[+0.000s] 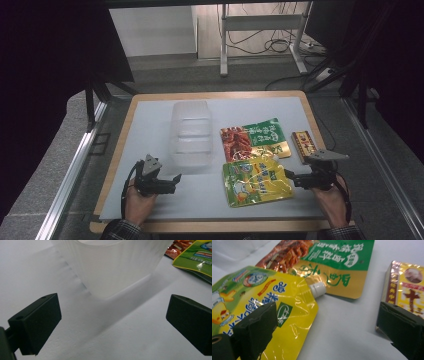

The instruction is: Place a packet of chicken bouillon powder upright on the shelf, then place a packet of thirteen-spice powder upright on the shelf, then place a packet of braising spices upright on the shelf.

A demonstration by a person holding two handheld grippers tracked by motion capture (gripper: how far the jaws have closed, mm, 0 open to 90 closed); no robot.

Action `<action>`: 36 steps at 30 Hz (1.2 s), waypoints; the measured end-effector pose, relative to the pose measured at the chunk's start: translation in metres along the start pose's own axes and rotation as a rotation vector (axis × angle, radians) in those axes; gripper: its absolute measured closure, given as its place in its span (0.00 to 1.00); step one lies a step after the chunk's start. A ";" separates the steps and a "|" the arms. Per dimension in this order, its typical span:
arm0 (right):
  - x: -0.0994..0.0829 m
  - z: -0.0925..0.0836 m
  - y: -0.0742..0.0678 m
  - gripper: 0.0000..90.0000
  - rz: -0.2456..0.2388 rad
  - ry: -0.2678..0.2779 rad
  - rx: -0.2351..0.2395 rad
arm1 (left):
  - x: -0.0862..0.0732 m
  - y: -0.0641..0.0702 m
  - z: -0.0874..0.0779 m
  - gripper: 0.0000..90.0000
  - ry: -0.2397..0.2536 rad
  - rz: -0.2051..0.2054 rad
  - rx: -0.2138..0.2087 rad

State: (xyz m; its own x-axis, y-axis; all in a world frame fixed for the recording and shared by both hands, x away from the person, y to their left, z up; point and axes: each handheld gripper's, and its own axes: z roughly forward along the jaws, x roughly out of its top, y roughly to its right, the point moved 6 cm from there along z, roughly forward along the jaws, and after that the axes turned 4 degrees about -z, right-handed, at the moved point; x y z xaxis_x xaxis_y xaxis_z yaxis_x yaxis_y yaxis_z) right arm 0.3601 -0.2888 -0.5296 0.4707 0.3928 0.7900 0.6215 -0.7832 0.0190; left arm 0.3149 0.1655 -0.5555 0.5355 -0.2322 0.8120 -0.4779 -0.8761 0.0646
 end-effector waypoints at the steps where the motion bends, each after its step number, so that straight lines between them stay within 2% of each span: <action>1: -0.001 0.001 0.000 0.03 -0.004 -0.009 0.006 | 0.000 0.000 0.001 0.00 -0.002 -0.001 -0.007; 3: -0.003 0.003 0.000 0.02 -0.011 -0.026 0.002 | -0.001 0.002 0.002 0.00 -0.006 0.002 -0.017; 9: -0.001 0.003 -0.001 0.00 -0.013 -0.022 0.001 | 0.000 0.008 0.004 0.00 -0.004 0.019 -0.060; 15: -0.001 0.003 0.000 0.00 -0.006 -0.016 0.004 | 0.000 0.011 0.004 0.00 -0.006 0.041 -0.075; 20: -0.001 0.003 -0.001 0.00 -0.023 -0.011 0.012 | -0.001 0.014 0.006 0.00 -0.017 0.059 -0.088; 24: -0.001 0.003 0.000 0.00 -0.021 -0.004 0.011 | 0.001 0.021 0.005 0.00 -0.017 0.068 -0.106; 27: -0.001 0.002 0.000 0.00 -0.011 0.003 0.013 | 0.000 0.026 0.007 0.00 -0.046 0.084 -0.105; 36: 0.000 0.002 0.000 0.00 -0.015 0.007 0.015 | 0.002 0.038 0.010 0.00 -0.069 0.099 -0.099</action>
State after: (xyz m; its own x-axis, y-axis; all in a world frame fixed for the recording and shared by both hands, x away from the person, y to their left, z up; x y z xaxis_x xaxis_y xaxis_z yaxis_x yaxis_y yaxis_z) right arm 0.3611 -0.2879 -0.5312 0.4565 0.4013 0.7941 0.6381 -0.7697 0.0221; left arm 0.3046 0.1279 -0.5574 0.5271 -0.3468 0.7758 -0.5954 -0.8021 0.0460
